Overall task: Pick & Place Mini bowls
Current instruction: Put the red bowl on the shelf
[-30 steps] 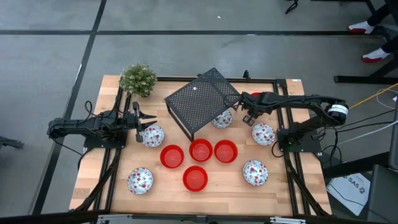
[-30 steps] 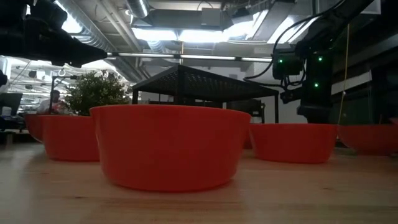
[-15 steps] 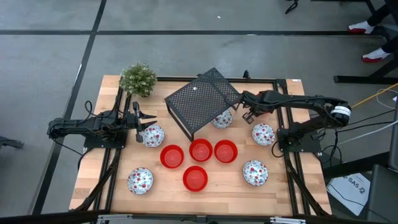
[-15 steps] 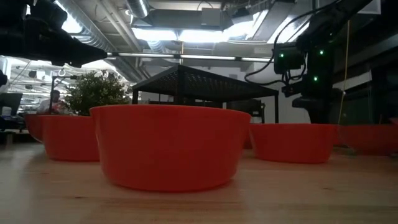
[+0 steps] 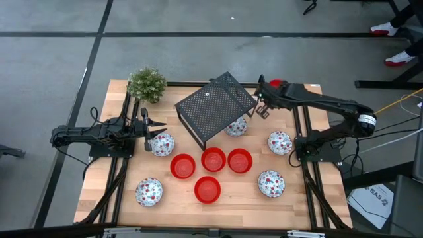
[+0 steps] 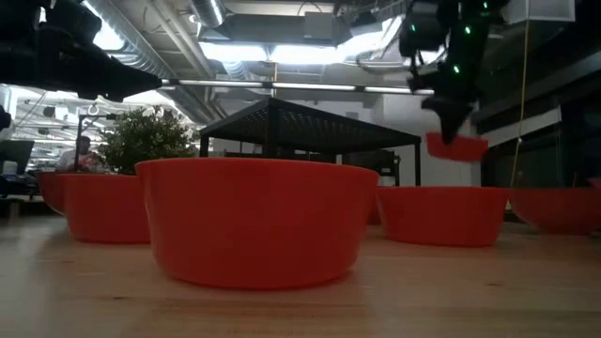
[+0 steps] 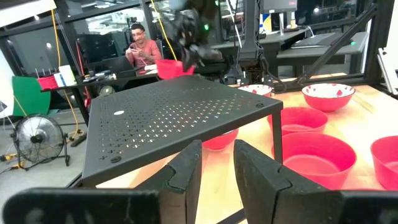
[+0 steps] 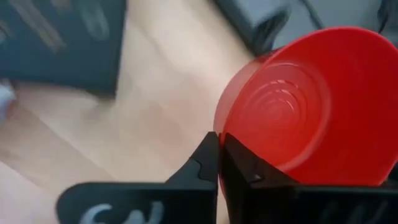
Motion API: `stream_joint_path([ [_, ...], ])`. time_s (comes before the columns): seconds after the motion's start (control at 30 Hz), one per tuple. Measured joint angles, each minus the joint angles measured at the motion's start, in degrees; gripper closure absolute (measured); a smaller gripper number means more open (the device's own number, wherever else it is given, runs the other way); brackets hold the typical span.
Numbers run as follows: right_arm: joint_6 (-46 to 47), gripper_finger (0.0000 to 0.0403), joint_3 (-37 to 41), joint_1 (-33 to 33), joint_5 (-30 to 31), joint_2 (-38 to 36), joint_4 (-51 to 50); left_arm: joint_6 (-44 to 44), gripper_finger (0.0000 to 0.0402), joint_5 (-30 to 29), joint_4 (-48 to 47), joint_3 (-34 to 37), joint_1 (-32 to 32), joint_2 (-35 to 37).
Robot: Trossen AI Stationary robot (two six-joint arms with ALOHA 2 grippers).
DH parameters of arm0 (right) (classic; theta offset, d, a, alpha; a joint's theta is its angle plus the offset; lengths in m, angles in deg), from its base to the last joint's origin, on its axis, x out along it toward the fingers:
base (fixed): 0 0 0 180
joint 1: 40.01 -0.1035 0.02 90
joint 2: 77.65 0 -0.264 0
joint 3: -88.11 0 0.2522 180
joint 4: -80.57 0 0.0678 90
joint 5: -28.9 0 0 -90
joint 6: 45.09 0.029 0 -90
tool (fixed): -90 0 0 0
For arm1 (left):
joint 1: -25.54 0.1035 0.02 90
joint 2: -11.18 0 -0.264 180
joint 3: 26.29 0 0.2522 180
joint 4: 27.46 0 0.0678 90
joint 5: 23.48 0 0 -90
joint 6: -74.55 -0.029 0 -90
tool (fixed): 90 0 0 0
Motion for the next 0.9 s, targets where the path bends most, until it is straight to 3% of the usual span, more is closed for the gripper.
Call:
stream_joint_path([
  [0.27, -9.45, 0.0399, -11.6, -0.04, 0.82, 0.0, 1.86, 0.0, 0.0313, 0.0, 0.0, -0.01, -0.01, 0.01],
  [0.4, -14.24, 0.0399, -14.7, -0.71, -2.99, -0.02, 5.14, 0.0, 0.0313, 0.0, 0.0, 0.01, 0.0, 0.01],
  [0.57, -19.4, 0.0399, -15.3, -2.89, -8.52, 0.02, 10.4, 0.0, 0.0313, 0.0, 0.0, 0.0, -0.01, 0.0],
  [0.9, -21.23, 0.0395, -15.3, -7.79, -10.22, 3.68, 12.76, 0.0, 0.0313, 0.0, 0.0, 0.0, 0.0, 0.02],
])
